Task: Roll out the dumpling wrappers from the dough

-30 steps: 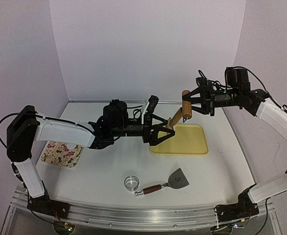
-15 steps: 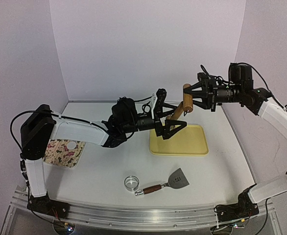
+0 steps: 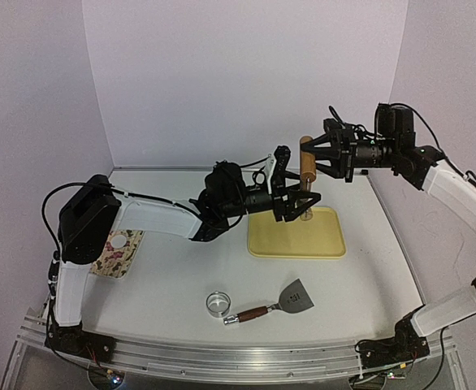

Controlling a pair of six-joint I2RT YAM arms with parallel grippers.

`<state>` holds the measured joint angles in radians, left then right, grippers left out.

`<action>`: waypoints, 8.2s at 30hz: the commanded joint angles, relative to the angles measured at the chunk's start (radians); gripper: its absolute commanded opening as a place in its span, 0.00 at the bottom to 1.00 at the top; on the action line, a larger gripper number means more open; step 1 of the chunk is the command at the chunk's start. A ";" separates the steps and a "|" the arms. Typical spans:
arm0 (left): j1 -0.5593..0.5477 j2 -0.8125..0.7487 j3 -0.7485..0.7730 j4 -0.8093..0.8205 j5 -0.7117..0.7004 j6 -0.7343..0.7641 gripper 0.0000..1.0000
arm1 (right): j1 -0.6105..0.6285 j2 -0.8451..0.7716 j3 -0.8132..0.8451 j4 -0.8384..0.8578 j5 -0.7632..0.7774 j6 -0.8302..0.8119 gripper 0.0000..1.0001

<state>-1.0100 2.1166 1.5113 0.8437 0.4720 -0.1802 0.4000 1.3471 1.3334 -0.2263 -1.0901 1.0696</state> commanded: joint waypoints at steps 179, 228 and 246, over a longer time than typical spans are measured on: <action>0.083 0.123 0.144 -1.365 -0.352 -0.465 0.00 | 0.099 0.562 0.462 -0.836 0.894 -0.832 0.00; 0.083 0.129 0.153 -1.347 -0.334 -0.451 0.00 | 0.129 0.740 0.427 -0.763 0.890 -0.860 0.00; 0.083 0.079 0.075 -1.283 -0.321 -0.411 0.00 | 0.135 0.528 0.374 -0.848 1.074 -0.728 0.00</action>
<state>-0.9113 2.2315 1.6162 -0.4064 0.1131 -0.6247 0.5325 1.9813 1.7192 -1.0035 -0.0566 0.3077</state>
